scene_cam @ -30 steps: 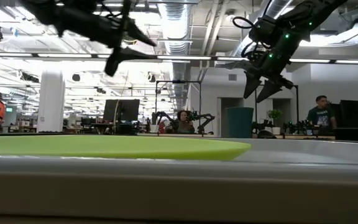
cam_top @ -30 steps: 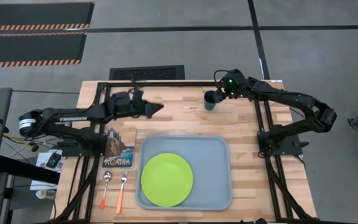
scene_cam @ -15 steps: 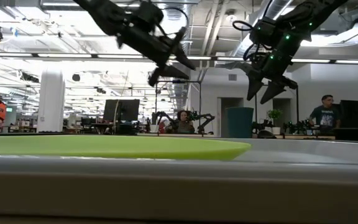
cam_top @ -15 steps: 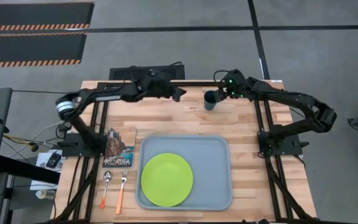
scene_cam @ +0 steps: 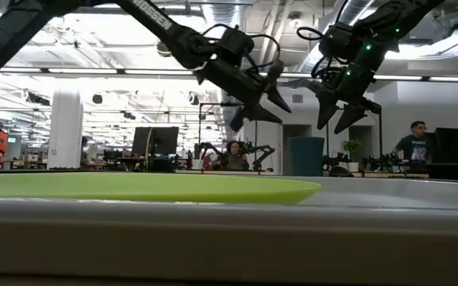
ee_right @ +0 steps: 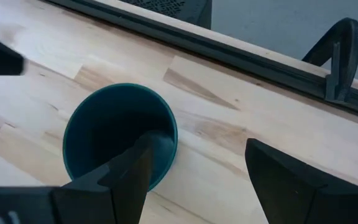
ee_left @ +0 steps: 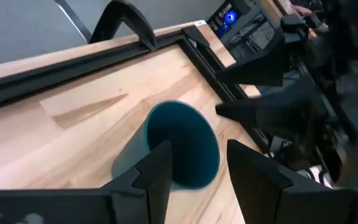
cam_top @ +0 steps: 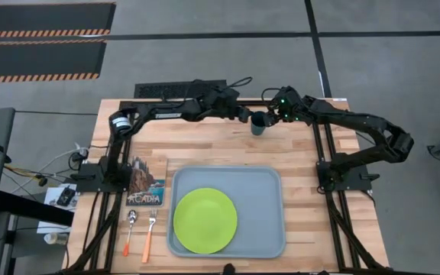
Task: Pick and place plate/cup/fork/spoon on tray
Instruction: Put the green cup on the gray serving tray to the top left of the green plate
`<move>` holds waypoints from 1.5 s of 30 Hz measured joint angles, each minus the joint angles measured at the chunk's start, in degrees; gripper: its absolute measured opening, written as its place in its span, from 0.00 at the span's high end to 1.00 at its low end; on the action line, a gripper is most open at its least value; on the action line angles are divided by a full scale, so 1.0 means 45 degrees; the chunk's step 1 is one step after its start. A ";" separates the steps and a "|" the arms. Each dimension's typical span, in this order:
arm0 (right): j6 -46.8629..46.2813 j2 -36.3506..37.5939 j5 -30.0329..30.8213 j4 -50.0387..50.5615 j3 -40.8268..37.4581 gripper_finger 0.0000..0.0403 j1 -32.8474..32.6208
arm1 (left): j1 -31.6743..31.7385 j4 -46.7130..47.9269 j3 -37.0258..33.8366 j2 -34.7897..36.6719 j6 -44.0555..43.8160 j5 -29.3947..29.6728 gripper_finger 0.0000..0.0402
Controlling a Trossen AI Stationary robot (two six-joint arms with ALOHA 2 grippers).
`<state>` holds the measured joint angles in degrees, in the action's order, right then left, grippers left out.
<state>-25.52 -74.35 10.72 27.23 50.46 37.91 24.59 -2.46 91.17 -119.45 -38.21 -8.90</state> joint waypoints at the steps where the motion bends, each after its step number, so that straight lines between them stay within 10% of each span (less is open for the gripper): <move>1: 0.0000 0.0000 0.0000 0.0009 0.0000 0.30 0.0000 | -0.0060 0.0199 0.0385 -0.0226 -0.0011 0.0137 0.65; 8: 0.0072 0.0001 0.0009 0.0111 0.0000 0.30 -0.0005 | -0.0471 0.3476 0.2693 -0.1615 0.0817 0.1121 0.65; 39: 0.0068 0.0000 0.1647 0.0277 -0.1103 0.30 0.0079 | -0.0495 0.4146 0.2874 -0.2242 0.0916 0.1596 0.65; 45: 0.0102 0.0000 0.1647 0.0330 -0.1103 0.30 0.0107 | -0.0377 0.4109 0.2872 -0.2245 0.0897 0.1441 0.78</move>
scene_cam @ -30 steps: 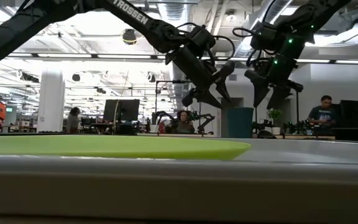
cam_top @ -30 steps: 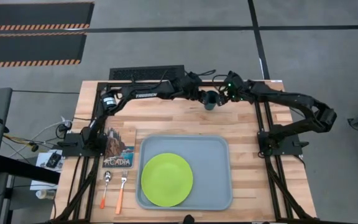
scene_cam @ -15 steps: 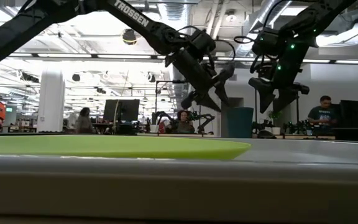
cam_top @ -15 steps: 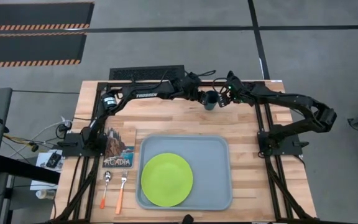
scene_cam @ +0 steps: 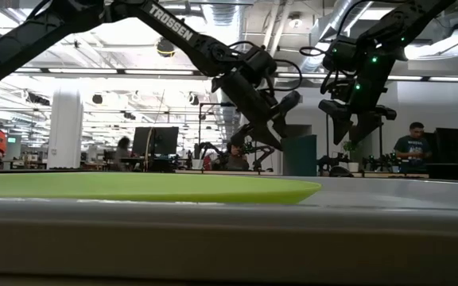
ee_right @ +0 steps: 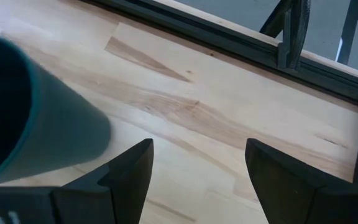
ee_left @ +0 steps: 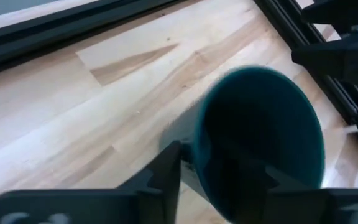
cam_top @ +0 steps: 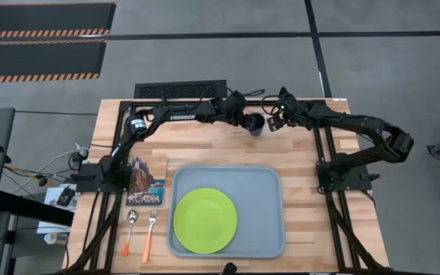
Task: Pick and place plate/cup/fork/spoon on tray
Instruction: Put the green cup on the gray serving tray to the top left of the green plate
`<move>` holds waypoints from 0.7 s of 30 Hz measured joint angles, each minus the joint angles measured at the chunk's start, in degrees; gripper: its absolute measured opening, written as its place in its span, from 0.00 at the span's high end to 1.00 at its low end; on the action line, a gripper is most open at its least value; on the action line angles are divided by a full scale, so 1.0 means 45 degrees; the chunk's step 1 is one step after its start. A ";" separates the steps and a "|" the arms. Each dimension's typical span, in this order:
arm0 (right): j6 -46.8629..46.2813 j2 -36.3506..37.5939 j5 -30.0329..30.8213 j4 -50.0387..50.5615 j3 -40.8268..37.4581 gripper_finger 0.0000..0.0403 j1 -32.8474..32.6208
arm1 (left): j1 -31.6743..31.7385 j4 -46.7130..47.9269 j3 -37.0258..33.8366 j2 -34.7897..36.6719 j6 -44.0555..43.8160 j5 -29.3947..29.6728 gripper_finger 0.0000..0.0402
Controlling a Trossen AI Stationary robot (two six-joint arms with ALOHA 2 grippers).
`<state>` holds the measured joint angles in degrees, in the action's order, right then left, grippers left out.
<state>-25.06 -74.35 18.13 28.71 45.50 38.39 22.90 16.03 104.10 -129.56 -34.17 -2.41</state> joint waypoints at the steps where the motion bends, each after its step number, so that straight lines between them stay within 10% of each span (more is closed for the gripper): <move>1: 0.0000 0.0000 0.0000 -0.0005 0.0000 0.30 -0.0002 | 0.0040 0.0000 -0.0001 0.0000 0.0000 -0.0099 0.82; 5: 0.0005 0.0000 -0.0004 -0.0004 0.0000 0.30 -0.0005 | 0.0082 0.0024 -0.0001 0.0000 0.0055 -0.0259 0.97; 21: 0.0000 0.0000 -0.0002 0.0005 0.0005 0.30 0.0000 | 0.0140 0.4667 -0.0001 0.2025 0.3230 -0.0054 1.00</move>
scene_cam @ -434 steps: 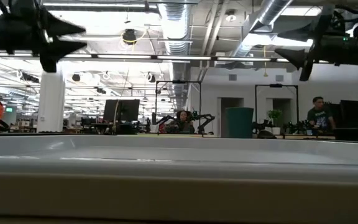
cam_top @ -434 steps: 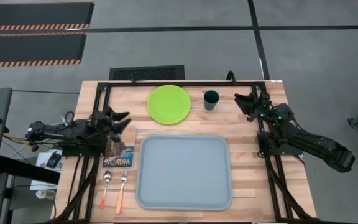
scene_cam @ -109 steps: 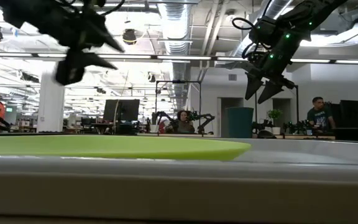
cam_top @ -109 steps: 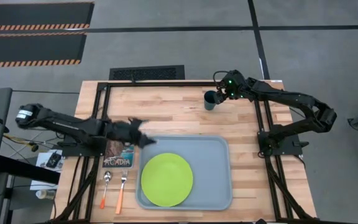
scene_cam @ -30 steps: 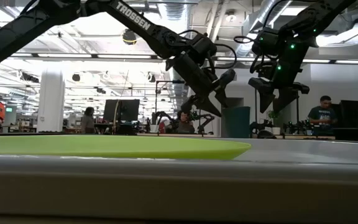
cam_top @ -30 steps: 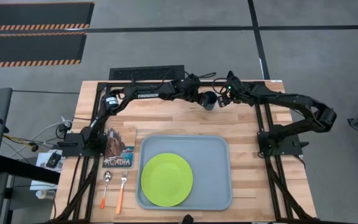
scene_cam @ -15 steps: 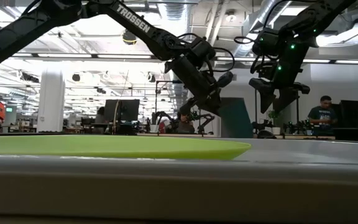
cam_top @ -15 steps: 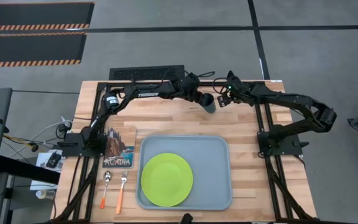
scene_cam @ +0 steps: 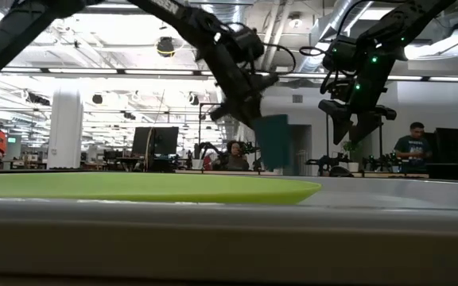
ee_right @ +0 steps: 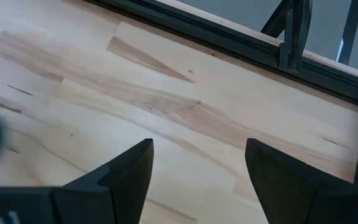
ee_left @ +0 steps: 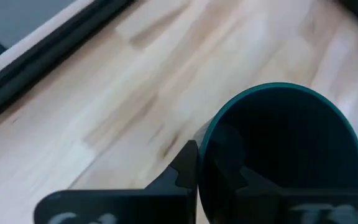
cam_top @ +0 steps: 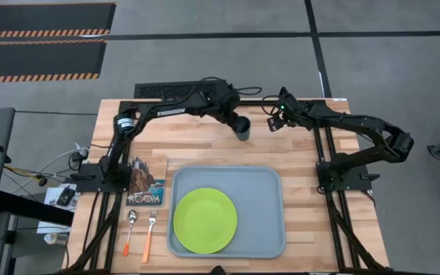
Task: Pick and place plate/cup/fork/spoon on tray
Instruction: Put the green cup on the gray serving tray to the top left of the green plate
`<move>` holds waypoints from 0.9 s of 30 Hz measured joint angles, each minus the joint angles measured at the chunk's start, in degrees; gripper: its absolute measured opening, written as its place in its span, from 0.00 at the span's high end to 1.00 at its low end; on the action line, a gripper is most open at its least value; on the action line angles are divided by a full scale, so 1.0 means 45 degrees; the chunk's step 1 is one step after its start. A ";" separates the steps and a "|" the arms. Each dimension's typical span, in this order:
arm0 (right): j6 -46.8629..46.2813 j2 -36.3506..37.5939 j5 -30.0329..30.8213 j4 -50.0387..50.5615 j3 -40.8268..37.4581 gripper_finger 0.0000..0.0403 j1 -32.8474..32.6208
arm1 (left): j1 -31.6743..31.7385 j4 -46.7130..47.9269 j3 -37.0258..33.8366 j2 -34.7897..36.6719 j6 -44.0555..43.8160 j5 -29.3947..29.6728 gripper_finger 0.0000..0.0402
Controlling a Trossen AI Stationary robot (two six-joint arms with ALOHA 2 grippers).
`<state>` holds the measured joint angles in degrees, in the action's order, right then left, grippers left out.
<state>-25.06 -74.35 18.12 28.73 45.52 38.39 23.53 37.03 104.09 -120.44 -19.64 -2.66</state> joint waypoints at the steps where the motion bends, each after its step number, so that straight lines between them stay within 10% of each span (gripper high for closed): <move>1: 0.0000 0.0000 0.0002 0.0000 0.0000 0.30 0.0000 | -0.0004 0.0658 0.0000 0.0255 0.0271 0.0016 1.00; 17: -0.0462 0.0000 -0.0047 0.0630 0.0010 0.30 0.0000 | -0.0660 0.6036 -0.1839 0.7365 0.1102 0.1497 1.00; 27: -0.1453 0.0000 -0.0466 0.0995 0.0010 0.30 -0.0277 | -0.1074 0.6282 -0.6273 1.1906 -0.1849 0.1686 1.00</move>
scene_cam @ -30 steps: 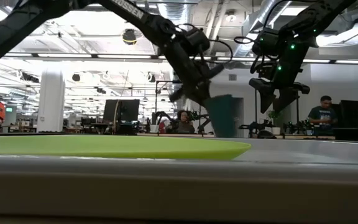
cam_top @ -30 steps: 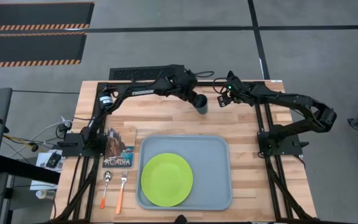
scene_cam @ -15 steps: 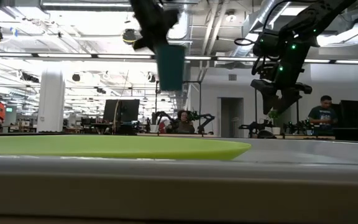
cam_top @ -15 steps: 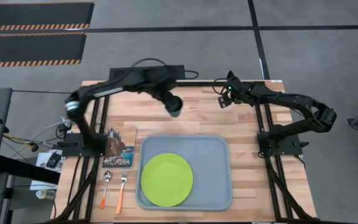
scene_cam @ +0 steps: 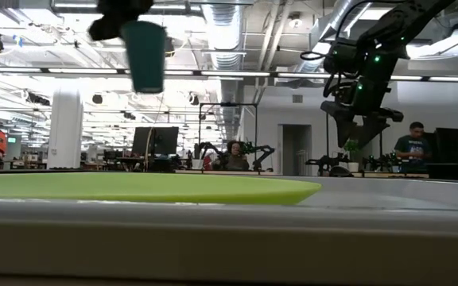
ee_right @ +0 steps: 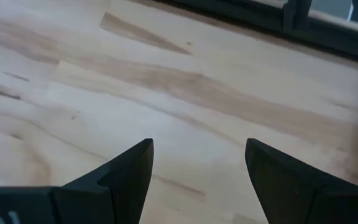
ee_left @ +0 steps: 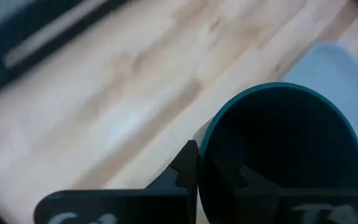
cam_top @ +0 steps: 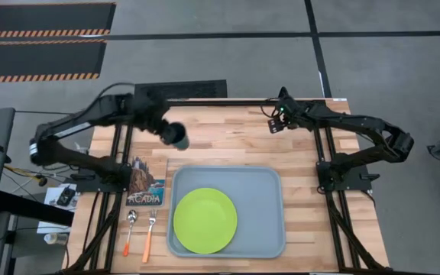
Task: Pick and place plate/cup/fork/spoon on tray
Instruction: Put the green cup on the gray serving tray to the top left of the green plate
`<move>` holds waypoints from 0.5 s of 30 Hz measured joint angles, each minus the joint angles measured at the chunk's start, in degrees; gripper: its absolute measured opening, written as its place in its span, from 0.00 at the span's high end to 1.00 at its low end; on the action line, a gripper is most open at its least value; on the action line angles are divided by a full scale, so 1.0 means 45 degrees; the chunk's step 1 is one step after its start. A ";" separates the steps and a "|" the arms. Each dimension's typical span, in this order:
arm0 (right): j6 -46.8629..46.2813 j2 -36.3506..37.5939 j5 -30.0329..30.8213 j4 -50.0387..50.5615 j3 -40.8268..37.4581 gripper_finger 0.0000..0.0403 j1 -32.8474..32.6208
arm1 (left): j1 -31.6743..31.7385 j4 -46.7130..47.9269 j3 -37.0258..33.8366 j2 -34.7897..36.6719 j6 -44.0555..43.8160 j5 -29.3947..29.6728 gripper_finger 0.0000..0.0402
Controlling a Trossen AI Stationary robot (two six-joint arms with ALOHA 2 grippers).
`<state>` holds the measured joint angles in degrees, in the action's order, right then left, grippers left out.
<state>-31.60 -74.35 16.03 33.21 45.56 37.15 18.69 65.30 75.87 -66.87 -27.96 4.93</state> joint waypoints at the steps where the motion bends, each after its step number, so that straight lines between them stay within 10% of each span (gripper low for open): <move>1: -0.0082 0.0000 -0.0016 0.0044 0.0000 0.30 -0.0108 | -0.0132 -0.0042 -0.0587 0.0382 -0.0318 -0.0012 1.00; 15: -0.0786 0.0000 -0.0242 0.0312 0.0000 0.30 -0.1052 | -0.2866 -0.3606 -0.5858 0.1874 -0.3652 -0.0142 1.00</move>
<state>-35.14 -74.35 14.94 34.61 45.56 32.42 5.79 49.08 49.50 -58.43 -44.39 4.29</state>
